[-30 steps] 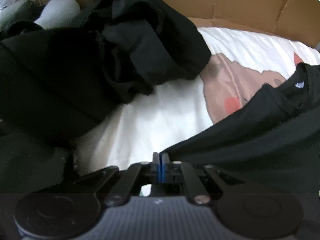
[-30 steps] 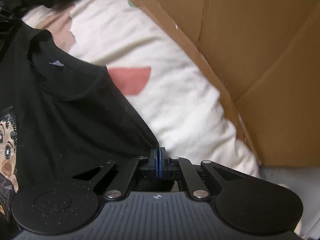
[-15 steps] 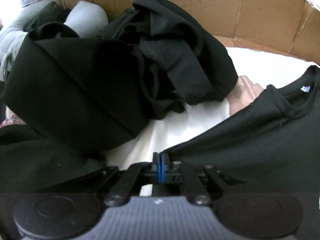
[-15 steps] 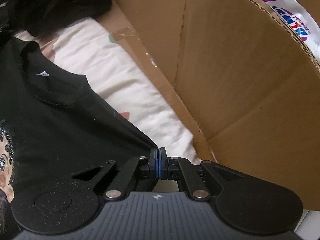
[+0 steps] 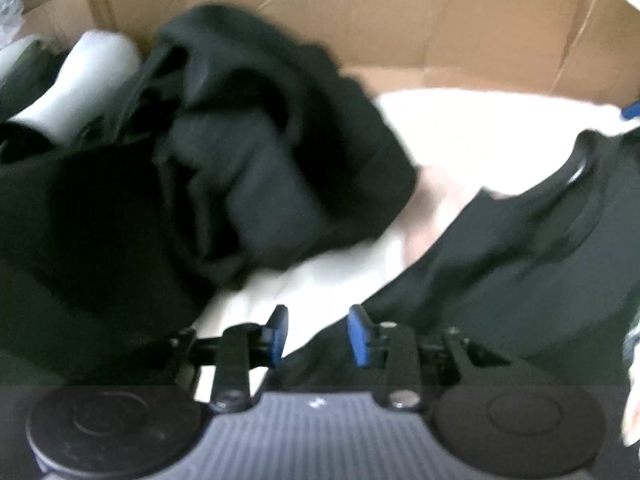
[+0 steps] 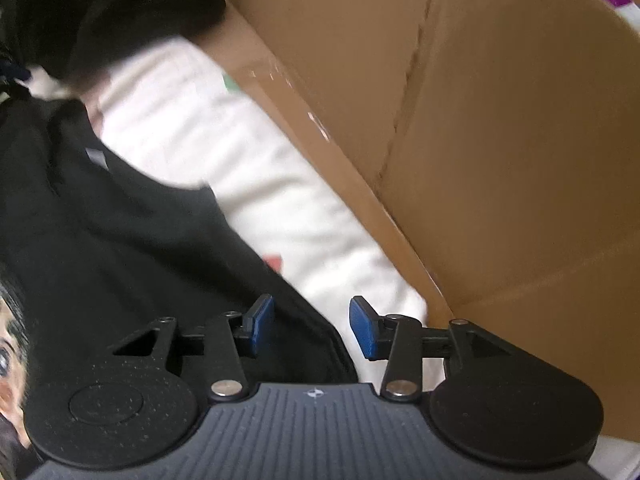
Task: Fold clothes
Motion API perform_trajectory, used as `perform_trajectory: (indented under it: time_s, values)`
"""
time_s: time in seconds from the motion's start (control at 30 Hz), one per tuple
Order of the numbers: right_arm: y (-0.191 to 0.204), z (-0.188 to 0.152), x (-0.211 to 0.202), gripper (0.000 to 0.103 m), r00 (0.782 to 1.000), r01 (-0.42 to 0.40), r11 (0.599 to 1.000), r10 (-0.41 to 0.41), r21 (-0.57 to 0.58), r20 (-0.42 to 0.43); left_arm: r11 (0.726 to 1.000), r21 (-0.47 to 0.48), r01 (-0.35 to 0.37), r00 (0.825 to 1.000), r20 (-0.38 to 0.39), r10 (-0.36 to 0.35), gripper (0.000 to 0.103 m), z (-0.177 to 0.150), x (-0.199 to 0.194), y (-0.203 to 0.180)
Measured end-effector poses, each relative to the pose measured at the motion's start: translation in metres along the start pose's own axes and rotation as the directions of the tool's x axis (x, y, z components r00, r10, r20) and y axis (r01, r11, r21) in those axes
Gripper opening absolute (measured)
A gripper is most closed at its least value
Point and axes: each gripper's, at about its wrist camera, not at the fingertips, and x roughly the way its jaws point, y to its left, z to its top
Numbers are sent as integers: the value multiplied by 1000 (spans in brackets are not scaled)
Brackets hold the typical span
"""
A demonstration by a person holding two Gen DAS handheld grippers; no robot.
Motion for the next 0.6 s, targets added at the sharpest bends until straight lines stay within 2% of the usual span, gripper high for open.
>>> perform_trajectory:
  time_s: [0.2,0.27,0.43,0.6]
  values:
    - [18,21,20,47,998,-66,998,66,-1,2,994,46,97,995,31,-99,34,22,14,-33]
    - [25,27,28,46,996,-89,996,89,-3,-8,992,59,109,993,28,-110,34,28,22,-47]
    - [34,40,42,45,995,-101,995,101,-9,-14,989,36,147,989,27,-148,34,37,35,-65]
    - [48,48,49,45,995,-100,991,99,-90,-15,983,54,178,984,21,-179,31,37,44,-78]
